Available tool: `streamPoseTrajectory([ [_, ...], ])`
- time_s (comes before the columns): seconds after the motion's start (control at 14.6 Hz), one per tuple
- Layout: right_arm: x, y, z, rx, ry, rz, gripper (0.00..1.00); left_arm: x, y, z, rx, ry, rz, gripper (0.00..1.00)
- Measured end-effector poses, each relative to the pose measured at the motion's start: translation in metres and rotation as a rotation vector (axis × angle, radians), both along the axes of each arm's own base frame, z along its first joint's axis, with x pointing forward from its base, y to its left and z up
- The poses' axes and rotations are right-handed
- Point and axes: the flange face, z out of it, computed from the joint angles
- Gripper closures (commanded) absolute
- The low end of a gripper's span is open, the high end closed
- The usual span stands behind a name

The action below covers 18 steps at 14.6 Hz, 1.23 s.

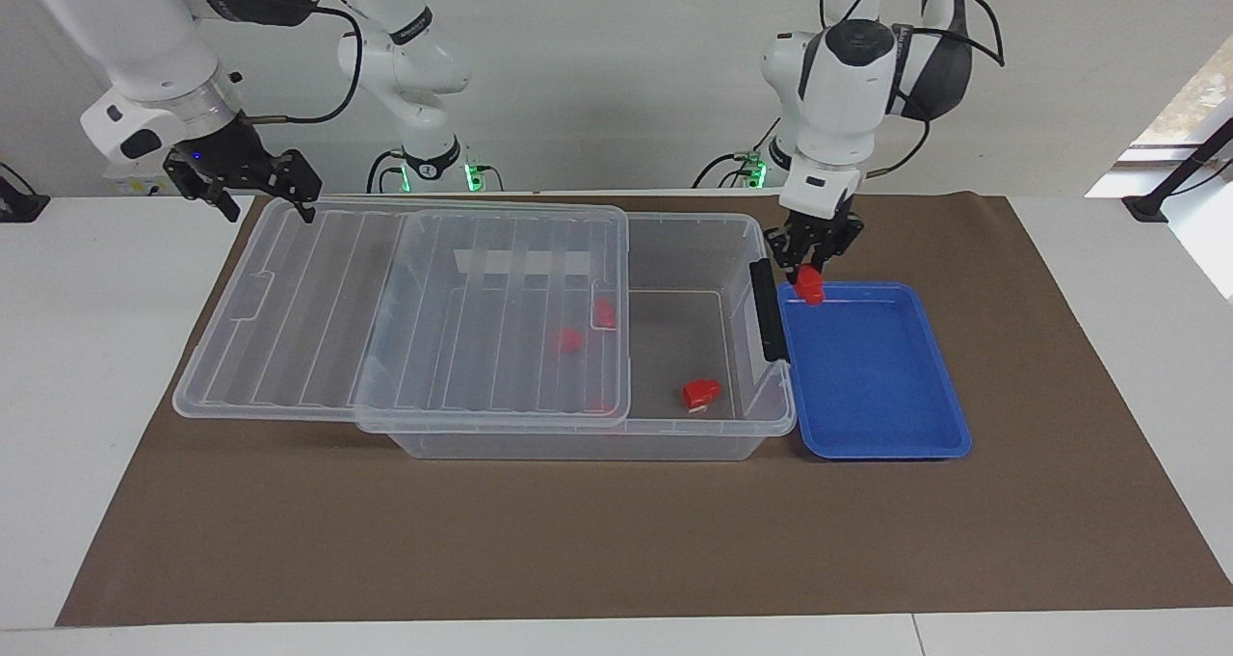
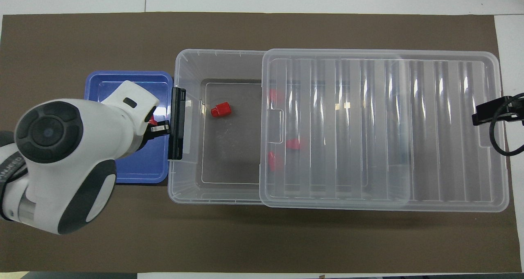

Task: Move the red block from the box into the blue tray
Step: 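Carry the red block into the blue tray with the left gripper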

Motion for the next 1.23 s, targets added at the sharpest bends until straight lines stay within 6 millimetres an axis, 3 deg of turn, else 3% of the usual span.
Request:
streamPoseTrajectory([
  [0.27, 0.000, 0.000, 0.000, 0.000, 0.000, 0.000, 0.00, 0.021, 0.089, -0.020, -0.028, 0.044, -0.118, 1.00],
  [0.41, 0.000, 0.000, 0.000, 0.000, 0.000, 0.000, 0.00, 0.025, 0.115, -0.044, -0.029, 0.041, -0.158, 1.00],
  [0.82, 0.000, -0.001, -0.001, -0.001, 0.003, -0.001, 0.00, 0.032, 0.116, -0.139, -0.044, 0.007, -0.188, 1.00],
  [0.89, 0.000, -0.003, -0.002, -0.001, 0.002, -0.005, 0.17, 0.033, 0.116, -0.151, -0.047, 0.008, -0.191, 1.00],
  [0.96, 0.001, -0.008, -0.002, -0.002, -0.007, -0.004, 0.44, 0.034, 0.116, -0.161, -0.048, 0.016, -0.193, 1.00],
  [1.02, 0.001, -0.017, -0.002, -0.003, -0.019, 0.009, 0.99, 0.034, 0.116, -0.169, -0.049, 0.027, -0.196, 0.20],
  [1.09, -0.001, -0.044, -0.003, -0.002, -0.030, 0.029, 1.00, 0.035, 0.116, -0.176, -0.050, 0.034, -0.200, 0.00],
  [1.23, -0.007, -0.097, -0.013, -0.005, -0.058, 0.082, 1.00, 0.036, 0.116, -0.175, -0.050, 0.034, -0.200, 0.00],
])
